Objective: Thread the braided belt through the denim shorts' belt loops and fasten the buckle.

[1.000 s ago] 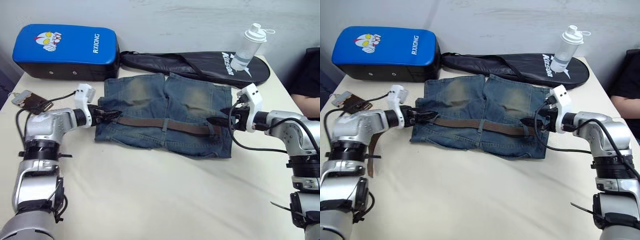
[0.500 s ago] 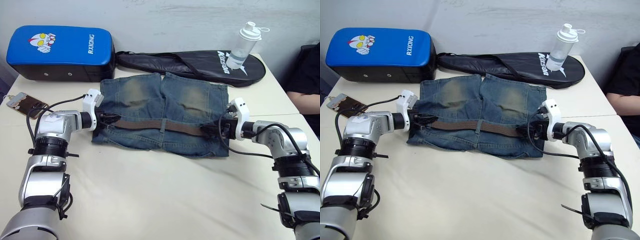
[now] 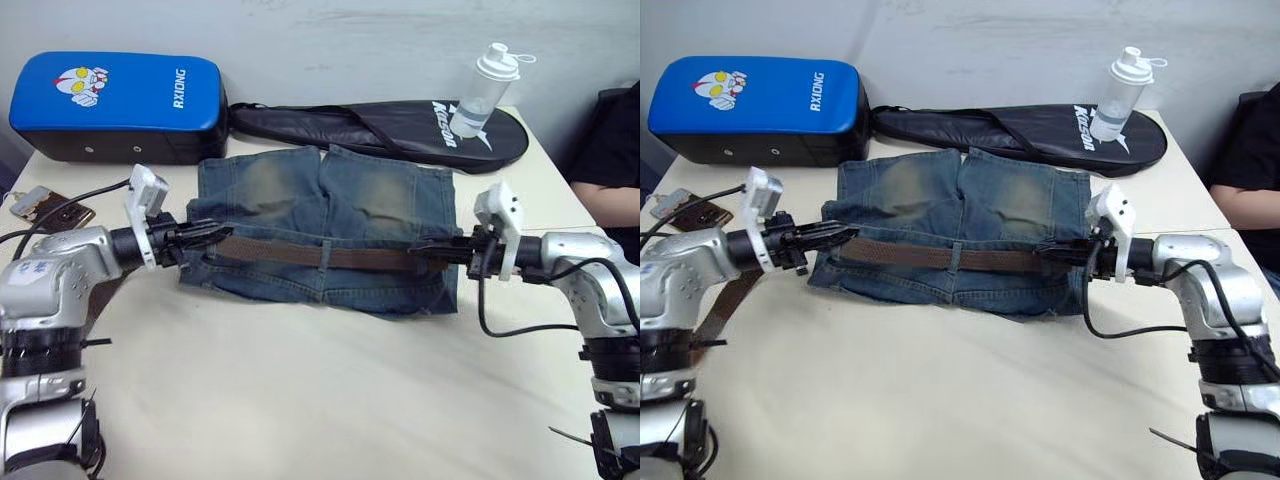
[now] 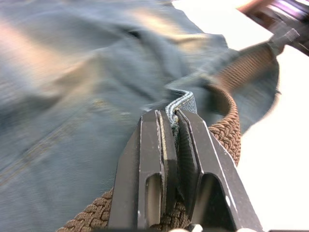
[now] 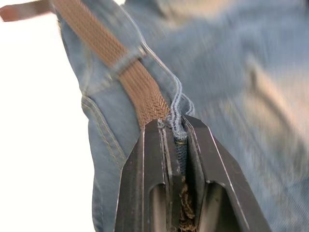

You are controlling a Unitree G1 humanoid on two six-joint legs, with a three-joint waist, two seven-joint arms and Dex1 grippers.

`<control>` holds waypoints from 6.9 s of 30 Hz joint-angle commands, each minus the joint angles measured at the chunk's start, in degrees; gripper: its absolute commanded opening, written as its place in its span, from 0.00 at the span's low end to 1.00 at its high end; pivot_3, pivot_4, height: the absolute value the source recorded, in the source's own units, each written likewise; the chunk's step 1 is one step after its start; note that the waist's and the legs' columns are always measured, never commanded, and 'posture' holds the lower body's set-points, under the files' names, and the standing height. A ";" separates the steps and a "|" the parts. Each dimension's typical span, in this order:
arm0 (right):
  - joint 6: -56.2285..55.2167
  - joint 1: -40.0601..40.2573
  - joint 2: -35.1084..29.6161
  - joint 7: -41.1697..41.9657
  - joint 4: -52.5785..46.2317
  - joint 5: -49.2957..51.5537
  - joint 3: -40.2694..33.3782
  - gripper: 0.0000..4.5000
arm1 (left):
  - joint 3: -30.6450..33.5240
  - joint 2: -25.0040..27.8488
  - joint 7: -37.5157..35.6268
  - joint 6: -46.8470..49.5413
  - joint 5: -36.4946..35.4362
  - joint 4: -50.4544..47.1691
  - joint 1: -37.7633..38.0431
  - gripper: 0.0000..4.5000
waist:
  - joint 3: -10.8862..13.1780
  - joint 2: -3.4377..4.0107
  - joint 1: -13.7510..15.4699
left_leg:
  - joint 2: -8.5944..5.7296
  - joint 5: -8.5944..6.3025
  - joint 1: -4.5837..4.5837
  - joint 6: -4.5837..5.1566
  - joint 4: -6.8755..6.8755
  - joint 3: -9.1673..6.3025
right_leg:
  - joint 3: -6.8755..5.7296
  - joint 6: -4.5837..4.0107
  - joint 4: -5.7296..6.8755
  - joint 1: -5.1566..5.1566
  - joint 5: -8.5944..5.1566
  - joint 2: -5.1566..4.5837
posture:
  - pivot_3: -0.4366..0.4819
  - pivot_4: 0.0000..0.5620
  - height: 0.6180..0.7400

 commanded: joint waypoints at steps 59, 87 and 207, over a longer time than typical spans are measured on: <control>-0.89 -12.72 4.37 -1.56 31.03 -24.53 20.13 0.00 | -19.59 -11.90 34.11 6.66 8.40 -12.75 12.44 0.12 | -1.74 -0.25 1.41 | 0.36 -1.15 2.06 -0.68 -0.07 0.23 | 0.84 -0.55 0.58 1.32 -1.26 0.00 | 0.48 0.27 1.00; -37.28 -39.78 14.69 -18.16 71.57 -29.56 7.58 1.00 | -2.24 -28.01 45.06 -6.89 10.52 1.50 0.58 1.00 | -0.49 0.10 -1.59 | 0.63 -0.78 1.78 -0.79 -0.31 0.60 | 1.01 -0.53 0.81 0.89 -1.24 0.39 | 0.48 0.27 1.00; -83.45 -19.81 13.49 -25.60 21.33 -42.10 21.20 1.00 | -25.39 12.21 -26.99 19.26 -25.24 2.26 -16.34 0.02 | 0.47 -0.75 -1.67 | 0.97 -0.85 0.92 -1.66 0.05 0.42 | 1.80 -1.13 1.42 -0.67 -1.59 1.37 | 0.48 0.27 1.00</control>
